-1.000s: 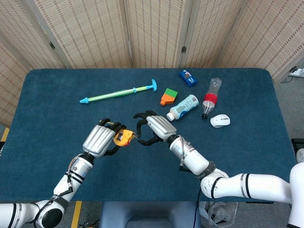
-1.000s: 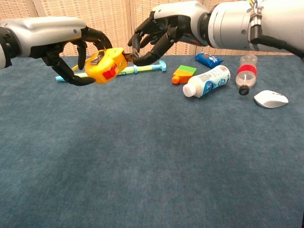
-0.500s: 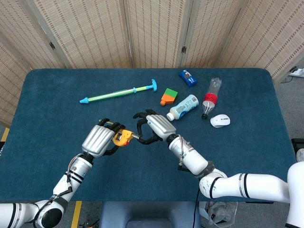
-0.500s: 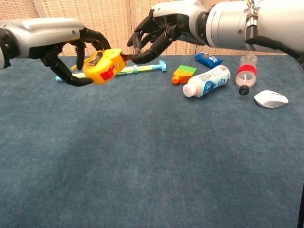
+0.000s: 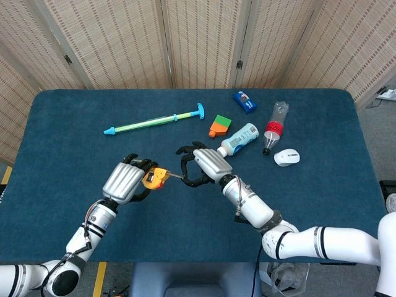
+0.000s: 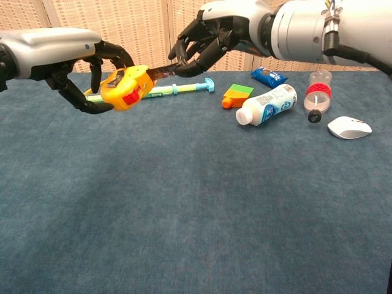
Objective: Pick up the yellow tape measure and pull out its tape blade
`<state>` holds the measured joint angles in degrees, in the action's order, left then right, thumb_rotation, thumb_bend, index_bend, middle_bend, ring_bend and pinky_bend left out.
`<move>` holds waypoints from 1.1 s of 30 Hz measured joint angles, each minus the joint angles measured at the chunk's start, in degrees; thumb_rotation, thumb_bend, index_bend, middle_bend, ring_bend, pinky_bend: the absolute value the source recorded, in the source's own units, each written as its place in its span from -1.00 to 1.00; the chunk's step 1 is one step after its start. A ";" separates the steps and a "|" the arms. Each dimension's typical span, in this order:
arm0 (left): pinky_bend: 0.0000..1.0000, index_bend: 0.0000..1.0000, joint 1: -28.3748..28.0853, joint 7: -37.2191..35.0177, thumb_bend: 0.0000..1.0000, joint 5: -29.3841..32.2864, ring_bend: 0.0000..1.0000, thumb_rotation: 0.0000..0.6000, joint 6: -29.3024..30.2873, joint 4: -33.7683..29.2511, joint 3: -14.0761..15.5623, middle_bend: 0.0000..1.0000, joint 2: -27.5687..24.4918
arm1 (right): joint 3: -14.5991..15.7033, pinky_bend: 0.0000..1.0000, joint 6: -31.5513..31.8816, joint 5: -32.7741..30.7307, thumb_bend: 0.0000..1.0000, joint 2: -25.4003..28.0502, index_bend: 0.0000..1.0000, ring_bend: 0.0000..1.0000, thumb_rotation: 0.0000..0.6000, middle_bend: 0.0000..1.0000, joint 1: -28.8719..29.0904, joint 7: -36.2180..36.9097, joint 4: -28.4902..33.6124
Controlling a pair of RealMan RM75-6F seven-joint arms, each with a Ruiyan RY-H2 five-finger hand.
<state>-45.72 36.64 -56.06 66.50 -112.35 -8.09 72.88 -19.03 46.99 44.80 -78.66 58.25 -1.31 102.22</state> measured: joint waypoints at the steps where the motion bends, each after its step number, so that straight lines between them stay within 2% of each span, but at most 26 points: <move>1: -0.63 0.03 0.11 -0.12 -0.13 -0.08 -0.01 1.00 -0.03 0.40 0.15 0.15 -0.01 | 0.06 -0.92 0.07 0.18 -0.06 0.38 0.29 -0.64 1.00 -0.51 -0.29 0.14 0.34; 11: -0.66 0.04 1.90 -5.54 -0.14 -4.54 -0.01 1.00 -2.56 9.18 2.88 0.15 0.30 | 1.13 -0.92 0.95 4.76 -0.06 7.15 0.29 -0.64 1.00 -0.50 -5.52 3.22 5.80; 18: -0.66 0.04 3.55 -9.92 -0.14 -8.85 0.00 1.00 -3.62 16.59 4.34 0.15 1.48 | 1.35 -0.92 1.08 10.36 -0.05 12.99 0.30 -0.64 1.00 -0.50 -10.12 8.39 10.17; 33: -0.66 0.03 5.81 -13.10 -0.14 -9.92 0.00 1.00 -5.75 21.93 4.56 0.15 2.15 | 1.70 -0.92 4.99 24.65 -0.05 23.94 0.32 -0.63 1.00 -0.49 -20.50 20.90 16.78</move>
<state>-39.91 23.54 -65.97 60.75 -90.42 -3.53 75.02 -17.33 51.98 69.45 -54.73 37.75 19.59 119.00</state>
